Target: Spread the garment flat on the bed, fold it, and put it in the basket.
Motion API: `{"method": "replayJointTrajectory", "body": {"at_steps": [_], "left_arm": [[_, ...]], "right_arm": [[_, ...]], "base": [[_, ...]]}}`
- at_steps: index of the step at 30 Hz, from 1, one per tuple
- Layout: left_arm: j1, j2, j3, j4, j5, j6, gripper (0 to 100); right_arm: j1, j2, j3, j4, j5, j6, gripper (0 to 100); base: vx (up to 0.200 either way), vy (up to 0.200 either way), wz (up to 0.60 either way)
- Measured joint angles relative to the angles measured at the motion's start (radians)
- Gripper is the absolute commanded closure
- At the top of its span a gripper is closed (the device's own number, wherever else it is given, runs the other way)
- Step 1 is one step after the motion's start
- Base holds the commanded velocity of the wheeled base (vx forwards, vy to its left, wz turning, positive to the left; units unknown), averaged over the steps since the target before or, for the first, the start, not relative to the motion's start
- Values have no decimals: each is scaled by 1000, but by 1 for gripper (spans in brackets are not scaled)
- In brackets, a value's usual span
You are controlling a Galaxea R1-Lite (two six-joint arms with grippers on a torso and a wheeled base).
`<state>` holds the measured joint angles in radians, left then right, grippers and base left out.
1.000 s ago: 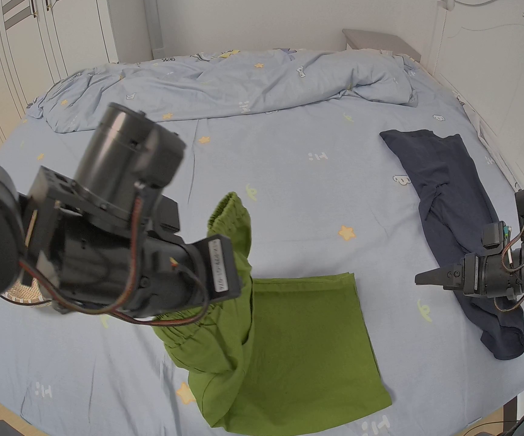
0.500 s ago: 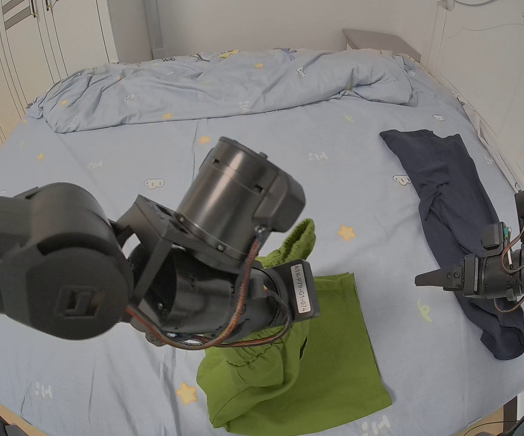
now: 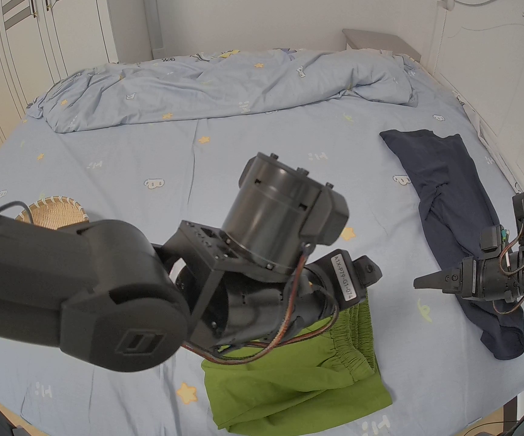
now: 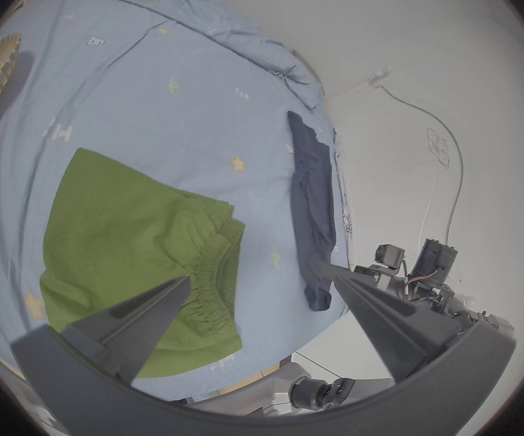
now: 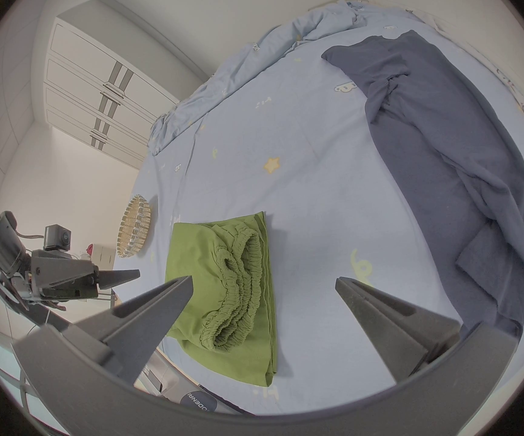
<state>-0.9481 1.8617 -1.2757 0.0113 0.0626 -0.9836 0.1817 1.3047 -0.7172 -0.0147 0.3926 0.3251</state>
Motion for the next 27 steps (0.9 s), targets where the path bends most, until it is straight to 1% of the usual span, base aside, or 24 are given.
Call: {"method": "replayJointTrajectory", "body": {"at_steps": [2,4,7,11,13,15,18,20,23,27], "left_arm": [[24,-6,21,-4,-19,0,0],[63,-21,53,-6,-61,10,0],[156,-58,116,-10,-176,60,0],[308,-109,222,-17,-346,164,0],[393,-134,291,-38,-438,226,0],[454,-146,343,-71,-492,275,0],[536,-152,428,-157,-555,348,0],[574,-146,469,-198,-578,378,0],[609,-126,502,-234,-599,405,0],[636,-74,517,-281,-614,428,0]], "right_arm": [[1,2,1,-1,0,0,0],[6,3,2,-2,1,1,0],[29,3,3,-1,2,4,0],[89,3,-1,-2,3,6,0],[136,4,-8,-1,3,8,0],[198,10,-20,-2,4,8,0],[307,36,-46,-3,4,10,0],[370,66,-65,-7,5,9,0],[436,132,-90,-24,6,10,0],[509,229,-107,-57,11,11,0]], "base": [[0,0,0],[0,0,0],[0,0,0],[0,0,0],[0,0,0],[0,0,0],[0,0,0],[0,0,0],[0,0,0],[0,0,0]]}}
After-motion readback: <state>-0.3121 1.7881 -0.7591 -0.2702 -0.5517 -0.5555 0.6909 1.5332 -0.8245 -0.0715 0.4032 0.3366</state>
